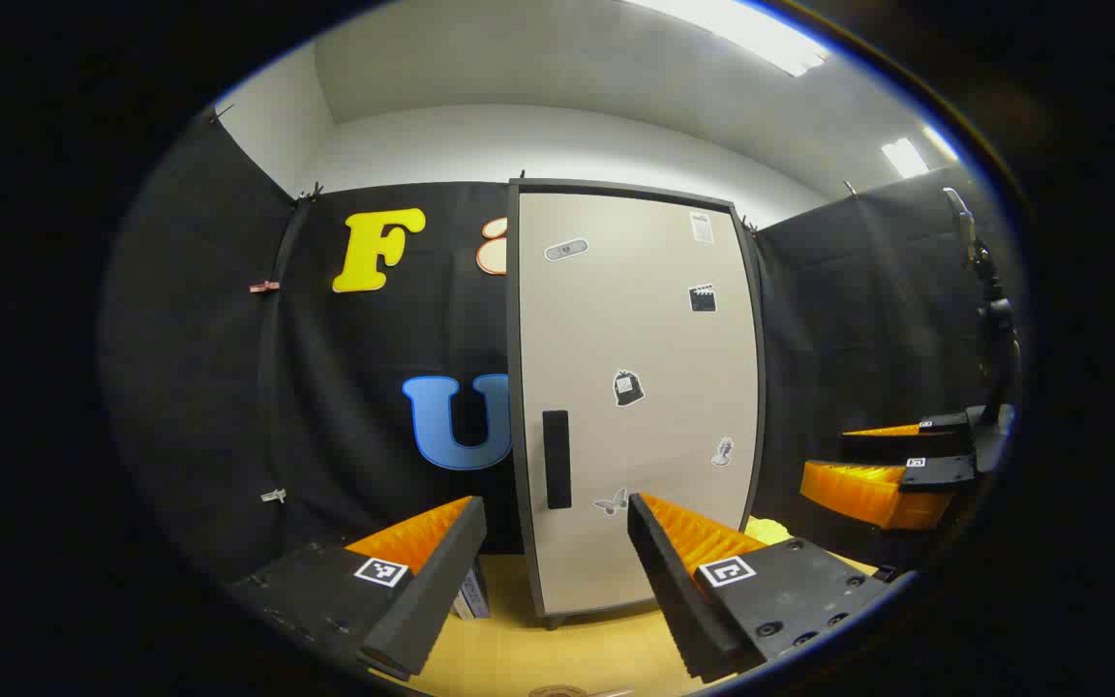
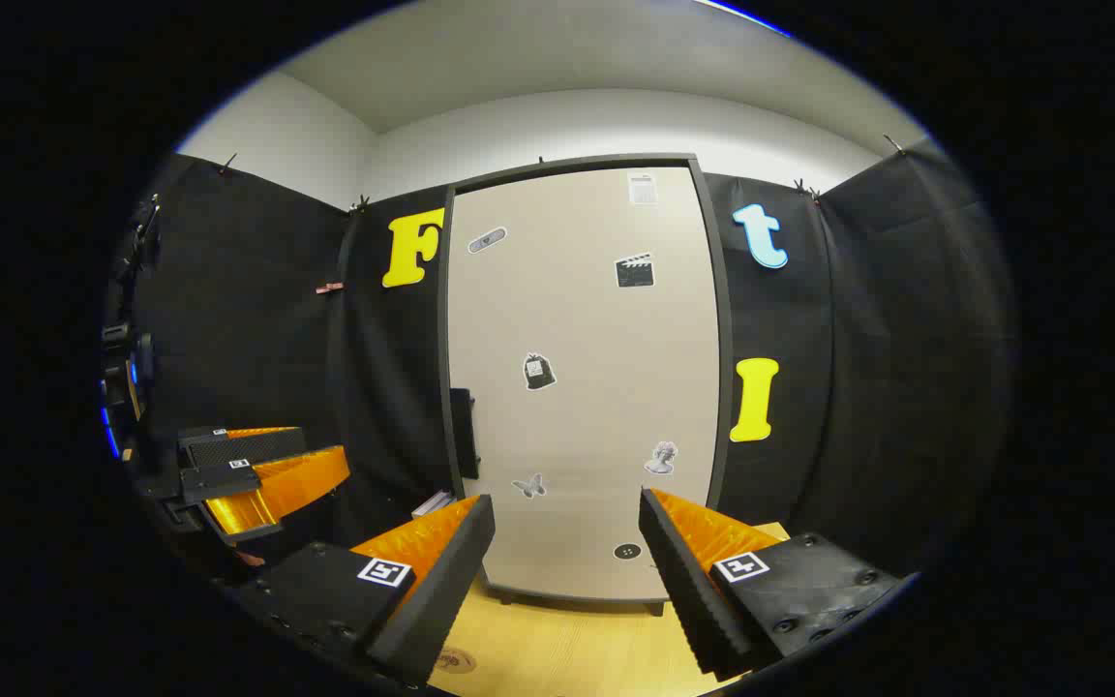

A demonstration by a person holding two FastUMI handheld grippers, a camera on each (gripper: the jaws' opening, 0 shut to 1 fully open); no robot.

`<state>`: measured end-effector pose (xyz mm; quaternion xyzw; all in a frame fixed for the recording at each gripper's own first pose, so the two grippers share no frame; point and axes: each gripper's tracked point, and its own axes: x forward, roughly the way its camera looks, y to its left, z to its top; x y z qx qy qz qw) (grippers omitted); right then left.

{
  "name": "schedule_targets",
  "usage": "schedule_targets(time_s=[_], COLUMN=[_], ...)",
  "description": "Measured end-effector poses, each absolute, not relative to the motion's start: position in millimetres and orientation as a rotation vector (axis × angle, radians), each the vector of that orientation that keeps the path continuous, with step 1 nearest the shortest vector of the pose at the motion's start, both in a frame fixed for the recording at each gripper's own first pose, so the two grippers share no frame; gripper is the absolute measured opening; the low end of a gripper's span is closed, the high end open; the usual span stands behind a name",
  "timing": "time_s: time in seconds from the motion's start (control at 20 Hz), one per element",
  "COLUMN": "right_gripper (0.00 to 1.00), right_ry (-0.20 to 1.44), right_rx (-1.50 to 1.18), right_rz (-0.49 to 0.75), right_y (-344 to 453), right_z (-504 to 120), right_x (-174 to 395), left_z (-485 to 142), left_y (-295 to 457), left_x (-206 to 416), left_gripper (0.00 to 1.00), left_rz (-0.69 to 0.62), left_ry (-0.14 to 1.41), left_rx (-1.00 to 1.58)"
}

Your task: Open the cabinet door with the right hand, grasp the bottle in the cabinet with the left hand and place it on the coaster, then close the cabinet door with the right hand.

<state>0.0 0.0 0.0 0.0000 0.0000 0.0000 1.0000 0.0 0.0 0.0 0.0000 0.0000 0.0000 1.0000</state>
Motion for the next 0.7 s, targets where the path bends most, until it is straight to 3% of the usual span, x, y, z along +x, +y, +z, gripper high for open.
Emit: schedule_targets(time_s=[0.2, 0.7], right_gripper=[0.97, 0.97], right_ry=[0.014, 0.02], right_rx=[-0.011, -0.01], right_rz=[-0.039, -0.092], right_y=[9.0, 12.7], right_z=[-8.4, -12.8], right_x=[8.3, 17.2], left_z=[-4.6, -10.4], left_y=[9.8, 27.9], left_x=[8.5, 24.7], left_gripper=[0.96, 0.93], left_rz=[-0.042, -0.074], left_ry=[0.0, -0.002], left_rx=[-0.006, -0.041])
